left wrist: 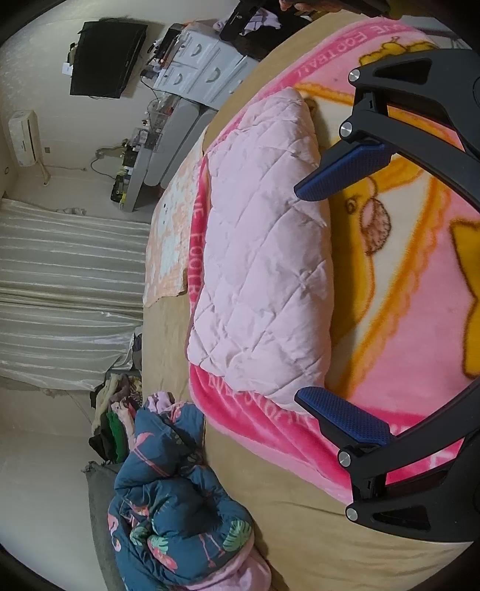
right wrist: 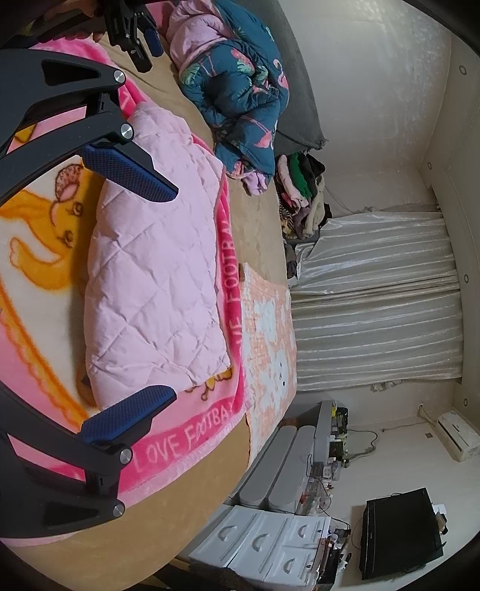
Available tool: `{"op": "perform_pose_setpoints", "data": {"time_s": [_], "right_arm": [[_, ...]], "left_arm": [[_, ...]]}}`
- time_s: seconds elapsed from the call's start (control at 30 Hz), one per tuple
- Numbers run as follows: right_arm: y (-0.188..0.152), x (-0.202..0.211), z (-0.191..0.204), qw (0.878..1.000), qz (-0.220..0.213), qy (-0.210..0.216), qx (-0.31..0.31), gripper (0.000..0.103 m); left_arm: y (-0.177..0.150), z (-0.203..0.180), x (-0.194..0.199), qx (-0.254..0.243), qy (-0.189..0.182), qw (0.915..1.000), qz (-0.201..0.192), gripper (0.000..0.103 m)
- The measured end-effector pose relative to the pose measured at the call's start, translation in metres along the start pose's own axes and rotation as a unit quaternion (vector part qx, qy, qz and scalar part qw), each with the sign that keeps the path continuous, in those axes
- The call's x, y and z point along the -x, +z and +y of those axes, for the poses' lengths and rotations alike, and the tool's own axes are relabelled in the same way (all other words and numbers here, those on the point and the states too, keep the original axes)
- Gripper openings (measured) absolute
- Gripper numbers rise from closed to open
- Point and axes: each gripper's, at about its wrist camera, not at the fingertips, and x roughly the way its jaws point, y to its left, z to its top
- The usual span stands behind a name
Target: Fold large clothes
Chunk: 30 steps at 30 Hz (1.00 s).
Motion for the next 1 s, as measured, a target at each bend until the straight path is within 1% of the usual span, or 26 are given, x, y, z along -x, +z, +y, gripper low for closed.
{"op": "perform_pose_setpoints", "data": {"time_s": [0.27, 0.47, 0.67, 0.77, 0.87, 0.93, 1.0], "right_arm": [[-0.018, -0.002, -0.001, 1.0, 0.021, 0.002, -0.005, 0.099], [-0.04, -0.012, -0.006, 0.999, 0.049, 0.0, -0.015, 0.099], [-0.068, -0.029, -0.019, 0.996, 0.084, -0.01, -0.032, 0.099], [-0.081, -0.042, -0.033, 0.993, 0.106, -0.019, -0.056, 0.099], [-0.092, -0.06, -0.051, 0.987, 0.128, -0.034, -0.093, 0.099], [-0.1, -0.074, -0.067, 0.98, 0.143, -0.036, -0.135, 0.099], [-0.105, -0.085, -0.08, 0.973, 0.155, -0.044, -0.165, 0.099]], "left_arm": [[-0.016, -0.004, 0.001, -0.01, 0.009, 0.9998, 0.015, 0.094], [-0.032, -0.01, -0.007, -0.021, 0.012, 0.999, 0.039, 0.094], [-0.046, -0.01, -0.025, -0.019, 0.014, 0.9969, 0.075, 0.094], [-0.051, -0.011, -0.037, -0.017, 0.018, 0.9954, 0.092, 0.095], [-0.055, -0.01, -0.05, -0.005, 0.018, 0.994, 0.107, 0.094], [-0.058, -0.007, -0.061, 0.005, 0.02, 0.9927, 0.119, 0.094], [-0.06, -0.004, -0.072, 0.016, 0.021, 0.9913, 0.129, 0.094]]}}
